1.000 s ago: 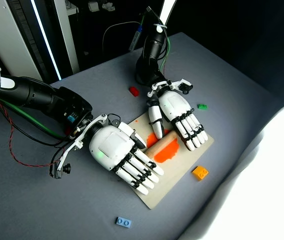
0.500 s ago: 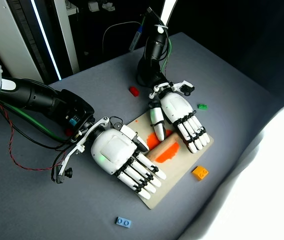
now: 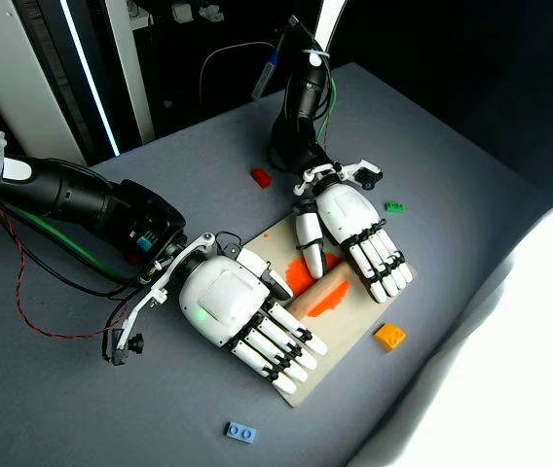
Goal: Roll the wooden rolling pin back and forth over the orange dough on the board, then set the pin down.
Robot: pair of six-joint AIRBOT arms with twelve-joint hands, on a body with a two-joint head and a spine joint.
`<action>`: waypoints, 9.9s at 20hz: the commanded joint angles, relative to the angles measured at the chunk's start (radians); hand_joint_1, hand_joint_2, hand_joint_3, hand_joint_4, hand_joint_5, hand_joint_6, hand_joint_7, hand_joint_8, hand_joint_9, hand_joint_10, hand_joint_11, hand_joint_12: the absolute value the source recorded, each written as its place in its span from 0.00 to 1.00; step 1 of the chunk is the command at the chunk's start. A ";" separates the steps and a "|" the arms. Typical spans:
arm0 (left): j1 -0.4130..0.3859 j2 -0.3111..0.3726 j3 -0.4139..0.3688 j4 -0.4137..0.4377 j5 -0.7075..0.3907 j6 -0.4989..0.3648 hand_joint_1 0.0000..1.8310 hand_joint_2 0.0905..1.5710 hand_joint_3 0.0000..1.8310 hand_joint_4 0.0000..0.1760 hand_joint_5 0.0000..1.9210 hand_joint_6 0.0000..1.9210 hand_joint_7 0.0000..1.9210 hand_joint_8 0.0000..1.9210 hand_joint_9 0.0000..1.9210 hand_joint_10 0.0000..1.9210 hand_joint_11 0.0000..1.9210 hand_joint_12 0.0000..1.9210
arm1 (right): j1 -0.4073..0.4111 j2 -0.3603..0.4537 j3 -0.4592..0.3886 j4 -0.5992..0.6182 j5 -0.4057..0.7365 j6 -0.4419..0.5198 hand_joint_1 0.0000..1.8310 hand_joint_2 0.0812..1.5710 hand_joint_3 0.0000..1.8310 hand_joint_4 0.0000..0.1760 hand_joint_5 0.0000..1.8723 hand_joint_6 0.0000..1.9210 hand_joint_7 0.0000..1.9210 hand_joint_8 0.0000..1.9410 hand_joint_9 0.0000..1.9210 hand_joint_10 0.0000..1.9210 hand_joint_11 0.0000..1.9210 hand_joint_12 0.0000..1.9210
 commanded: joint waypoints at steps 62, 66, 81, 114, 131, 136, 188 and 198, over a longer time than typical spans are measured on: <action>-0.070 -0.003 0.129 0.007 0.086 -0.045 0.00 0.96 0.00 0.00 0.10 0.00 0.10 0.01 0.07 0.00 0.00 0.05 | 0.042 -0.013 0.108 -0.017 0.007 0.080 0.00 1.00 0.02 0.00 0.14 0.01 0.15 0.01 0.12 0.02 0.00 0.26; -0.069 0.003 0.122 0.008 0.086 -0.045 0.00 0.97 0.00 0.00 0.11 0.00 0.11 0.00 0.07 0.00 0.00 0.06 | 0.041 -0.013 0.107 -0.017 0.015 0.080 0.00 1.00 0.02 0.00 0.17 0.02 0.19 0.01 0.14 0.01 0.00 0.34; -0.048 0.036 0.071 0.034 0.086 -0.060 0.00 0.98 0.00 0.00 0.12 0.00 0.12 0.00 0.08 0.00 0.00 0.10 | 0.036 -0.022 0.061 -0.017 0.096 0.072 0.00 1.00 0.05 0.00 0.18 0.01 0.18 0.00 0.14 0.00 0.00 0.34; -0.009 0.135 -0.082 0.056 0.086 -0.068 0.00 0.98 0.00 0.00 0.12 0.00 0.13 0.00 0.09 0.01 0.00 0.16 | 0.000 -0.028 -0.034 -0.017 0.187 0.004 0.00 1.00 0.05 0.00 0.18 0.00 0.19 0.00 0.14 0.00 0.00 0.33; 0.039 0.165 -0.152 0.108 0.027 -0.068 0.00 0.98 0.00 0.00 0.12 0.00 0.11 0.00 0.07 0.00 0.00 0.13 | -0.031 -0.029 -0.097 -0.016 0.208 -0.049 0.00 1.00 0.04 0.00 0.18 0.00 0.20 0.00 0.14 0.00 0.00 0.31; 0.060 0.186 -0.180 0.108 0.014 -0.073 0.00 0.98 0.00 0.00 0.12 0.00 0.12 0.00 0.08 0.00 0.00 0.13 | -0.037 -0.029 -0.103 -0.015 0.211 -0.065 0.00 1.00 0.03 0.00 0.18 0.01 0.20 0.00 0.15 0.00 0.00 0.30; 0.128 0.324 -0.355 0.228 0.012 -0.189 0.00 0.98 0.00 0.00 0.11 0.00 0.11 0.00 0.08 0.00 0.00 0.14 | -0.067 -0.041 -0.187 -0.015 0.331 -0.189 0.00 1.00 0.02 0.00 0.18 0.00 0.19 0.00 0.14 0.00 0.00 0.35; 0.128 0.346 -0.371 0.251 0.012 -0.206 0.00 0.98 0.00 0.00 0.11 0.00 0.12 0.00 0.08 0.00 0.00 0.12 | -0.064 -0.041 -0.192 -0.015 0.360 -0.204 0.00 1.00 0.03 0.00 0.17 0.00 0.19 0.00 0.13 0.00 0.00 0.26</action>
